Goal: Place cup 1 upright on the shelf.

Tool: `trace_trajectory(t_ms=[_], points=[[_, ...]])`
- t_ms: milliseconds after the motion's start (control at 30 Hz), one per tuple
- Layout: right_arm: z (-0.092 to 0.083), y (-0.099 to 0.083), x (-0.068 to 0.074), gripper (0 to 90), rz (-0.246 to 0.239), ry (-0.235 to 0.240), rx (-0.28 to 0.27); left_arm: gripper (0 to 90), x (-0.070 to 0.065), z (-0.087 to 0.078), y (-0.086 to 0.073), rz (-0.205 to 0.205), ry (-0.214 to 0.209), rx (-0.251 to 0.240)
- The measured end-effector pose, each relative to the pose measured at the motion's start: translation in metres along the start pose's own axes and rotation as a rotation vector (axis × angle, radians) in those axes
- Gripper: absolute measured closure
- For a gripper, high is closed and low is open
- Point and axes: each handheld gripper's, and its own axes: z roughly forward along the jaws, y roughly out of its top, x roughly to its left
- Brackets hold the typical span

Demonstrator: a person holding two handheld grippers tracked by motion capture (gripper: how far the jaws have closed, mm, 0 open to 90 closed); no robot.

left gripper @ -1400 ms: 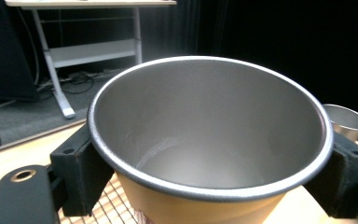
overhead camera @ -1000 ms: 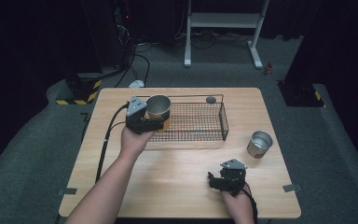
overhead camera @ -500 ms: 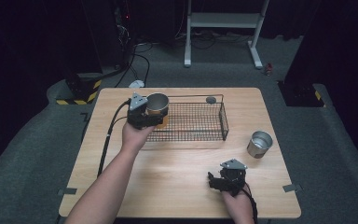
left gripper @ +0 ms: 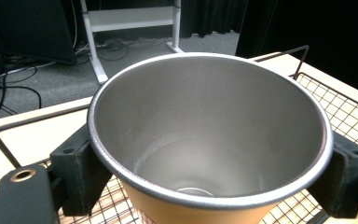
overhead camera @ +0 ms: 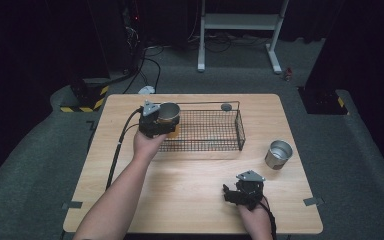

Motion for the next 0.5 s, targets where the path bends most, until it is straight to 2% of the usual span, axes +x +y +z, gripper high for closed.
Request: trace_trajectory(t_ms=[267,500], points=[[0.000,0.000,0.000,11.5,0.000,0.000,0.000,14.0,0.000,0.010,-0.006,-0.021,0.005,0.017],[0.000,0.000,0.000,11.5,0.000,0.000,0.000,14.0,0.000,0.018,-0.011,-0.017,0.019,0.048]])
